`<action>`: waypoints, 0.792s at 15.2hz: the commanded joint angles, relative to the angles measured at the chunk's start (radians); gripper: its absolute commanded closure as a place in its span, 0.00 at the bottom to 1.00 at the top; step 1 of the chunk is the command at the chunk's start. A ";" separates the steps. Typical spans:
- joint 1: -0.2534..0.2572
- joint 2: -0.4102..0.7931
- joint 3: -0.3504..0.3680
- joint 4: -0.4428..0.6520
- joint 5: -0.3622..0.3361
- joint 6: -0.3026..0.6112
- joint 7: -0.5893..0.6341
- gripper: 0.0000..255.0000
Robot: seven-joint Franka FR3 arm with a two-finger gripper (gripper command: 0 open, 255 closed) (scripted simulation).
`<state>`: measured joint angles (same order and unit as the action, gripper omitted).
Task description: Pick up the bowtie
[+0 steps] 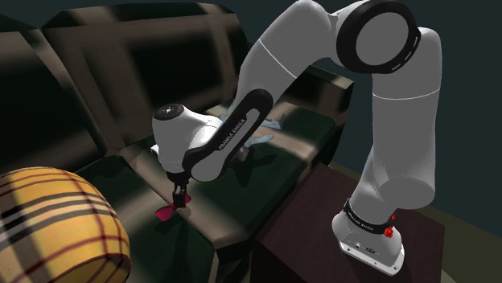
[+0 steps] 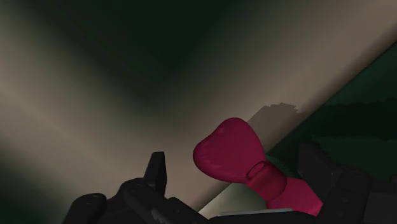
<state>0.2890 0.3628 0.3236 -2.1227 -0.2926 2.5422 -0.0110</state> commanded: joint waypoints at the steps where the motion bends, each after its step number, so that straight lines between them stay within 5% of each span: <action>1: 0.008 0.025 -0.009 0.005 -0.016 0.019 0.012 0.00; 4: 0.013 0.042 -0.016 0.005 -0.027 0.035 0.020 0.00; 5: 0.014 0.042 -0.016 0.005 -0.027 0.035 0.022 1.00; 12: 0.013 0.040 -0.016 0.004 -0.027 0.035 0.021 1.00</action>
<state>0.3011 0.4018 0.3071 -2.1188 -0.3193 2.5769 0.0095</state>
